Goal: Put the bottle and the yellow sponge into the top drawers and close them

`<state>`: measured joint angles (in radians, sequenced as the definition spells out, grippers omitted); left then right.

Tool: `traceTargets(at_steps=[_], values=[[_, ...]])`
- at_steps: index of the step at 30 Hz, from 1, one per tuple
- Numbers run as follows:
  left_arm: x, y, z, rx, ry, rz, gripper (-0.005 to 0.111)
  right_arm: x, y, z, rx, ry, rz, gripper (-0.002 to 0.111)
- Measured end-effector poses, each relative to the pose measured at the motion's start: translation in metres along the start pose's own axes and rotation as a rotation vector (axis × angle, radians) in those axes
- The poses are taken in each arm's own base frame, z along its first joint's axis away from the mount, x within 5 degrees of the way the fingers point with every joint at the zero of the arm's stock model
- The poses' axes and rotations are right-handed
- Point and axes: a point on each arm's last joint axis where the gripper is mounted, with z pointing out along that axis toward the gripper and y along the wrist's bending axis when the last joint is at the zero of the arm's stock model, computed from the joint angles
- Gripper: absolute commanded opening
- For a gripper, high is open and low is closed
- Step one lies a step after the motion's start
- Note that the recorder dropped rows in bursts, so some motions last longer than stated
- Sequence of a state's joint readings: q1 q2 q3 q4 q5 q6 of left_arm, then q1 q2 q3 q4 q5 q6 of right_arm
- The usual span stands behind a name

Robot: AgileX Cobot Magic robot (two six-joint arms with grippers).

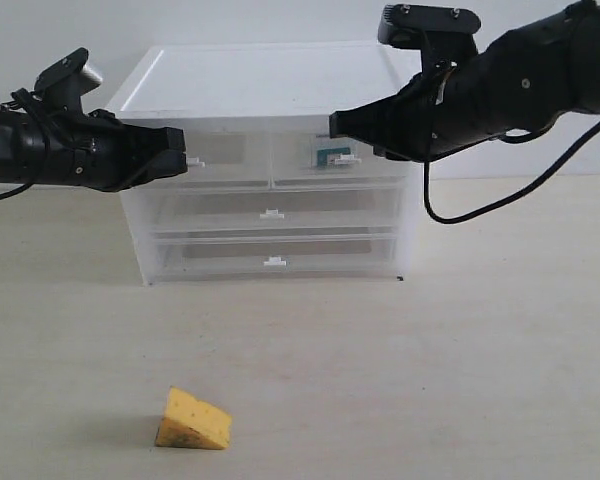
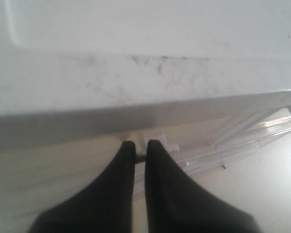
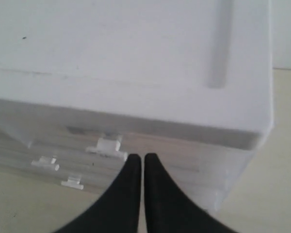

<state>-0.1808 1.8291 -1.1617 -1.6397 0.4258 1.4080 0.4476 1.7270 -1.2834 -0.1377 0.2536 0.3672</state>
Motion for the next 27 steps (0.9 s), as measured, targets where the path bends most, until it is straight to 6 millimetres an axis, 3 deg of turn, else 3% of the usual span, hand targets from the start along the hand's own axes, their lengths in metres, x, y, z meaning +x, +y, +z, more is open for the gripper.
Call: traceTargets(at_steps=[4,11,16,22,27], values=[[0.0,0.0,0.0,0.0,0.008,-0.006,0.004,0.005,-0.002,-0.023,-0.007,-0.006,0.024,0.0],[0.0,-0.002,0.0,0.019,0.02,-0.021,0.004,0.041,-0.01,-0.051,-0.023,-0.014,0.034,0.0],[0.002,-0.002,0.001,0.049,0.041,-0.148,0.004,0.058,-0.014,-0.049,-0.02,0.013,0.04,0.0],[0.005,-0.002,-0.002,0.097,0.096,-0.217,0.004,0.056,-0.012,-0.049,-0.034,-0.023,0.045,0.0],[0.014,-0.005,-0.007,0.288,0.202,-0.251,0.029,0.06,-0.012,-0.032,-0.046,-0.046,0.008,0.0]])
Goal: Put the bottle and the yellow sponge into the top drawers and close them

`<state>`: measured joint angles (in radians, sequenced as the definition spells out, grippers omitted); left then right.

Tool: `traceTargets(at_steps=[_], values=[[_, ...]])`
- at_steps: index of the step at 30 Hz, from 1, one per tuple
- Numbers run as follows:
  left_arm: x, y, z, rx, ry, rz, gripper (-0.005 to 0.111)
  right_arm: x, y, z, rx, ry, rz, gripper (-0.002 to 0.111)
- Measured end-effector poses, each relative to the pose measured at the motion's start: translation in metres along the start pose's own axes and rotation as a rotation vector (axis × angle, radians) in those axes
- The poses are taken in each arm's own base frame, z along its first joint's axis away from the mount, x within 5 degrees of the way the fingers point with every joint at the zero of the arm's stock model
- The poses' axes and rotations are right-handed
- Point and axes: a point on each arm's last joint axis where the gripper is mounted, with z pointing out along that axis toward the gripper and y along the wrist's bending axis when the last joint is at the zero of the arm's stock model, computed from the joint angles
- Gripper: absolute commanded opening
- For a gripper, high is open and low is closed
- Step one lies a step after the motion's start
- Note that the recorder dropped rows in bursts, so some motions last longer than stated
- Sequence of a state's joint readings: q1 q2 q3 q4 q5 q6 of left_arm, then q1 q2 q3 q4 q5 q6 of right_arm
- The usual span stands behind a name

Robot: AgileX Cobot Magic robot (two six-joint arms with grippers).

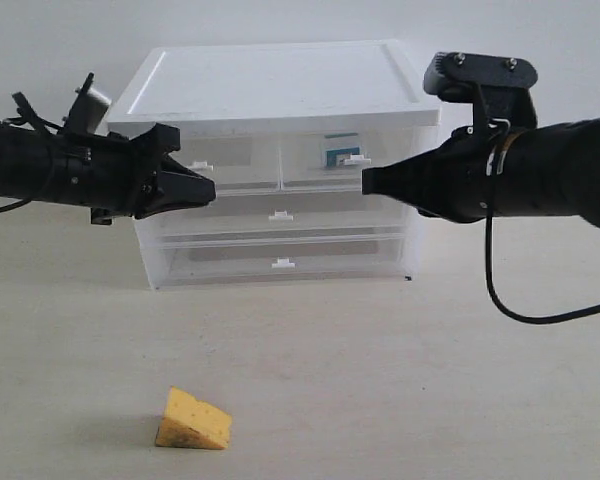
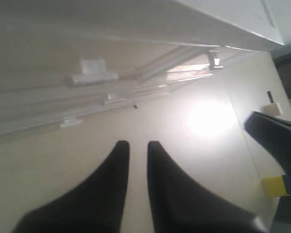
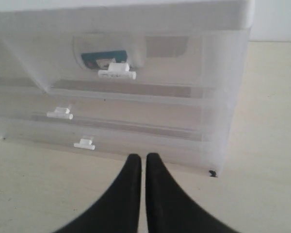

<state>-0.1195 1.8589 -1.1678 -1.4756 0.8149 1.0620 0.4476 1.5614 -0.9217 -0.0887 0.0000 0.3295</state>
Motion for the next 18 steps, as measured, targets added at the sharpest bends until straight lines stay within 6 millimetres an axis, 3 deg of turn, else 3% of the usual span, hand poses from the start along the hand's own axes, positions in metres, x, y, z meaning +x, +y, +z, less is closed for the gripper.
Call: traceTargets(at_steps=[1,4,9,14,18], values=[[0.0,0.0,-0.002,0.018,0.006,-0.004,0.045,0.003,0.0,0.006,-0.002,-0.001,-0.006,0.0],[-0.001,0.003,-0.006,0.033,0.008,-0.021,0.061,0.012,-0.003,0.031,0.008,0.044,-0.015,0.0],[-0.004,0.003,-0.007,0.036,-0.019,-0.086,0.053,0.009,-0.002,0.058,0.022,0.09,-0.041,0.0],[-0.002,0.017,0.004,0.121,-0.03,-0.187,0.053,0.006,-0.002,0.058,0.02,0.087,-0.062,0.0],[-0.004,0.027,0.002,0.183,-0.056,-0.231,0.053,0.006,-0.002,0.058,0.022,0.094,-0.066,0.0]])
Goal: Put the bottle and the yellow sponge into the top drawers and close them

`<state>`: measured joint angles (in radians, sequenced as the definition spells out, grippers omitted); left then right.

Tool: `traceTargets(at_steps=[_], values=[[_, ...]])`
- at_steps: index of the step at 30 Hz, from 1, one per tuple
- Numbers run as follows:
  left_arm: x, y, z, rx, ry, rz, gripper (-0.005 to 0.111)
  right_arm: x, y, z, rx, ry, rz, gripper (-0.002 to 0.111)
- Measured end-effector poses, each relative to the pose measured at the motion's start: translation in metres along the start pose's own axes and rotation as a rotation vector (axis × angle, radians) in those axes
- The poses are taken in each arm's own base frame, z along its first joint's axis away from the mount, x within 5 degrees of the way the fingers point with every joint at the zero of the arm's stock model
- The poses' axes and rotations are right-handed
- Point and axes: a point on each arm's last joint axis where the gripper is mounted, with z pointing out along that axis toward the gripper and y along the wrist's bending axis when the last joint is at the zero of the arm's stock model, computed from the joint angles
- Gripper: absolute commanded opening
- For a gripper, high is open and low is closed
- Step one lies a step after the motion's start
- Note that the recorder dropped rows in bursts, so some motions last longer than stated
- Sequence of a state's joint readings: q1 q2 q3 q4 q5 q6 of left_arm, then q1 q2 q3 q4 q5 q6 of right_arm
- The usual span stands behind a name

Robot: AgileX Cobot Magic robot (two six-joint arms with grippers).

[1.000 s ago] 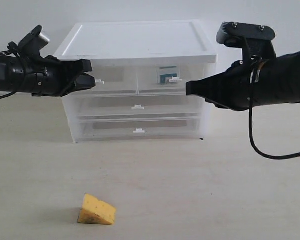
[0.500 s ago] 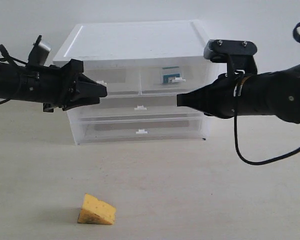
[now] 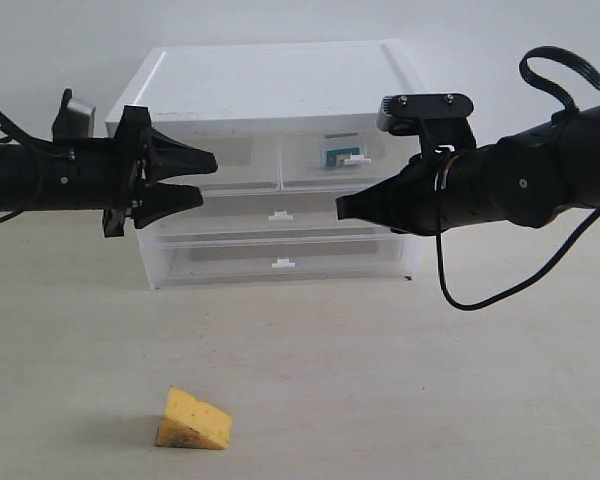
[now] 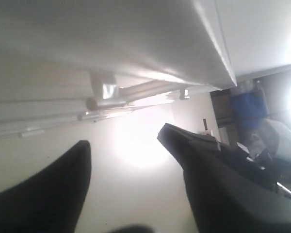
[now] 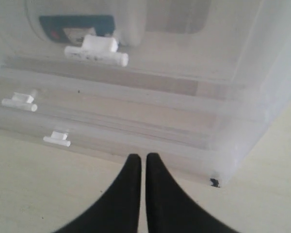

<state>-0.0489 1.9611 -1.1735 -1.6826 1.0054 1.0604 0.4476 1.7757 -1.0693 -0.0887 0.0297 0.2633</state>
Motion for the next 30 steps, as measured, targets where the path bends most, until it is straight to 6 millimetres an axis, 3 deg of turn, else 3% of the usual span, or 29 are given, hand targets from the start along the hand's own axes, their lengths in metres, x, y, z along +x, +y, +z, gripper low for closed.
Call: traceTargets(at_steps=[8,21,28,30], values=[[-0.008,0.015,-0.01,0.027,-0.046,-0.019,0.051,0.0,0.0,0.0,0.0,0.001,0.0,0.0],[-0.019,0.026,0.002,0.094,-0.018,0.005,0.046,0.001,0.0,0.0,0.002,0.009,0.0,0.0],[-0.023,0.023,0.003,0.114,-0.013,0.05,0.013,0.0,0.0,0.0,0.0,0.0,0.0,0.0],[-0.023,0.026,0.004,0.108,-0.009,0.053,0.008,0.0,0.0,0.0,-0.001,-0.003,0.0,0.0]])
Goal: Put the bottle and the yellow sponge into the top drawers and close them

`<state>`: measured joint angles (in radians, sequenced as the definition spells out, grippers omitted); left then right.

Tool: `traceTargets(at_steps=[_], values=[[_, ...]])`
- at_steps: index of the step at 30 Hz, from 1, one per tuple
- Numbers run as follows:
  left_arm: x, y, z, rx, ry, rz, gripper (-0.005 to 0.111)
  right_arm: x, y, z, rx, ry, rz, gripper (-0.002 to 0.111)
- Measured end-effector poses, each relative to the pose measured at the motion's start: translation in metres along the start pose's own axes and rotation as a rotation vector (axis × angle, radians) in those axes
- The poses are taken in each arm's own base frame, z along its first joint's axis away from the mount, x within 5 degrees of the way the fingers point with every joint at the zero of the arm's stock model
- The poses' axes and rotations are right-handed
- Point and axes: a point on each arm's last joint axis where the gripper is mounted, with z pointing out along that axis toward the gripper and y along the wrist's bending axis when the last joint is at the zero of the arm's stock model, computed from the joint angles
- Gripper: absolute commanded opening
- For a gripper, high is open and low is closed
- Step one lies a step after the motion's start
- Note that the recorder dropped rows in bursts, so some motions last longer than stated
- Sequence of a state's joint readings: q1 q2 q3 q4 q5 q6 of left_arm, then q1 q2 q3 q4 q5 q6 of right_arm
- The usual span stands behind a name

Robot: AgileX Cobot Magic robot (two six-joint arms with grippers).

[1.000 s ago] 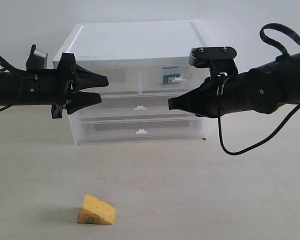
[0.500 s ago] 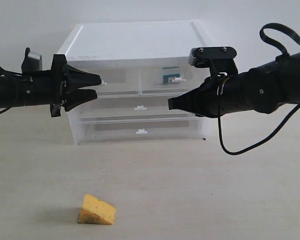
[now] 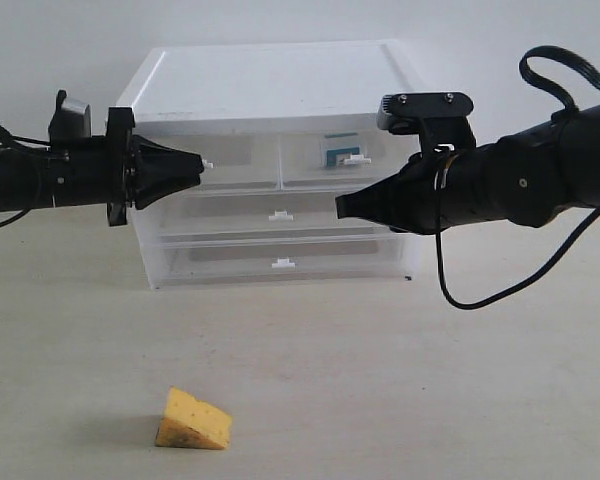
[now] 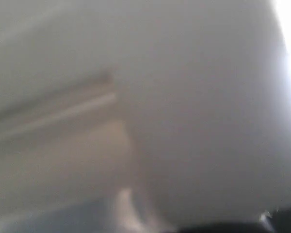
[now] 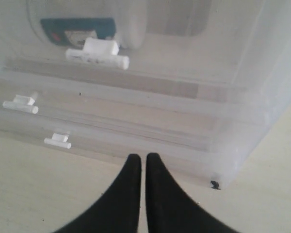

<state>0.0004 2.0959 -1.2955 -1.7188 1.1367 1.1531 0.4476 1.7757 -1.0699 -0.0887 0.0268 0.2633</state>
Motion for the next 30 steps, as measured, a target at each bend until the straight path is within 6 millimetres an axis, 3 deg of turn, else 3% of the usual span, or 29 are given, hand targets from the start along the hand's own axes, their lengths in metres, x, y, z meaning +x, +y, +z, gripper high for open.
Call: traceTargets(at_steps=[19,30], values=[[0.002,0.002,0.001,0.012,0.014,0.035,0.004,0.0,0.0,0.0,-0.001,-0.004,0.0,0.0],[0.006,0.004,0.0,0.018,0.014,0.026,0.004,-0.012,0.003,0.001,-0.025,-0.098,0.0,0.0]])
